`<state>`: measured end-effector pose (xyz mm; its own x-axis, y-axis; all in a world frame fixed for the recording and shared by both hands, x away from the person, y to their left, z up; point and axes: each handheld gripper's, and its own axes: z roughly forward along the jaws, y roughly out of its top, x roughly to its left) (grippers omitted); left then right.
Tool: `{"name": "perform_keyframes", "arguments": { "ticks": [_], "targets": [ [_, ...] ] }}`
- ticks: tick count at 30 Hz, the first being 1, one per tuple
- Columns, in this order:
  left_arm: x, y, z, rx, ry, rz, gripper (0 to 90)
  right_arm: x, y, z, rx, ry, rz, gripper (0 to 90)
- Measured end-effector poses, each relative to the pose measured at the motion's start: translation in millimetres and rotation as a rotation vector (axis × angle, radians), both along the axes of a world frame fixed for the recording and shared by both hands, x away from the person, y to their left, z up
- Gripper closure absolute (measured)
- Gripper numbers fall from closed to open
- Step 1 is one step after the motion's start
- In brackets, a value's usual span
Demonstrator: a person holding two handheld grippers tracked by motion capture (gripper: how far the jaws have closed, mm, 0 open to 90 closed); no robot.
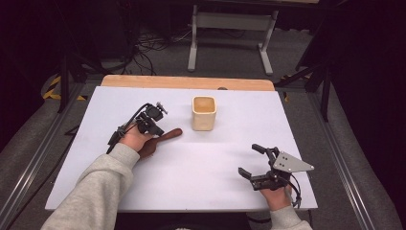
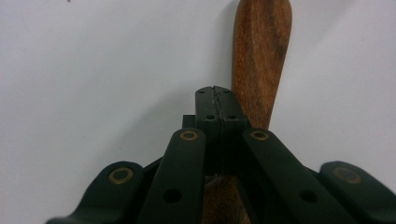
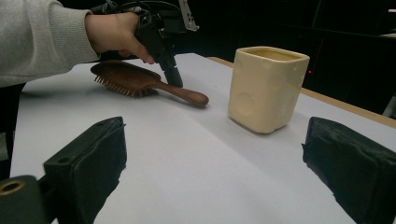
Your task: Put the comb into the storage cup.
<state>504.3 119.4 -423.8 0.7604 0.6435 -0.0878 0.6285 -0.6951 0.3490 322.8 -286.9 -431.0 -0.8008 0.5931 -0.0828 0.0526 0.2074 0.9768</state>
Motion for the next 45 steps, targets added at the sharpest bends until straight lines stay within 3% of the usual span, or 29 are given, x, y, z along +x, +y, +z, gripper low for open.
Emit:
{"name": "perform_keyframes", "arguments": {
  "ticks": [22,34,41,45],
  "targets": [
    [-28.5,-7.9,4.6,0.040,0.064,-0.200,90.0,-0.5,0.5,0.3,-0.002,-0.003,0.002,6.4],
    [-38.5,-6.4,5.1,0.032,0.097,-0.253,90.0,-0.3,2.5,-0.1,-0.002,0.002,0.005,6.4],
    [-42.1,-4.7,6.0,0.030,0.103,-0.255,89.9,0.2,4.1,-0.6,-0.002,0.008,0.010,6.4],
    [-43.8,-0.7,10.2,-0.024,0.087,-0.259,84.4,0.6,6.0,-0.5,-0.004,0.015,0.013,6.6]
  ]
}}
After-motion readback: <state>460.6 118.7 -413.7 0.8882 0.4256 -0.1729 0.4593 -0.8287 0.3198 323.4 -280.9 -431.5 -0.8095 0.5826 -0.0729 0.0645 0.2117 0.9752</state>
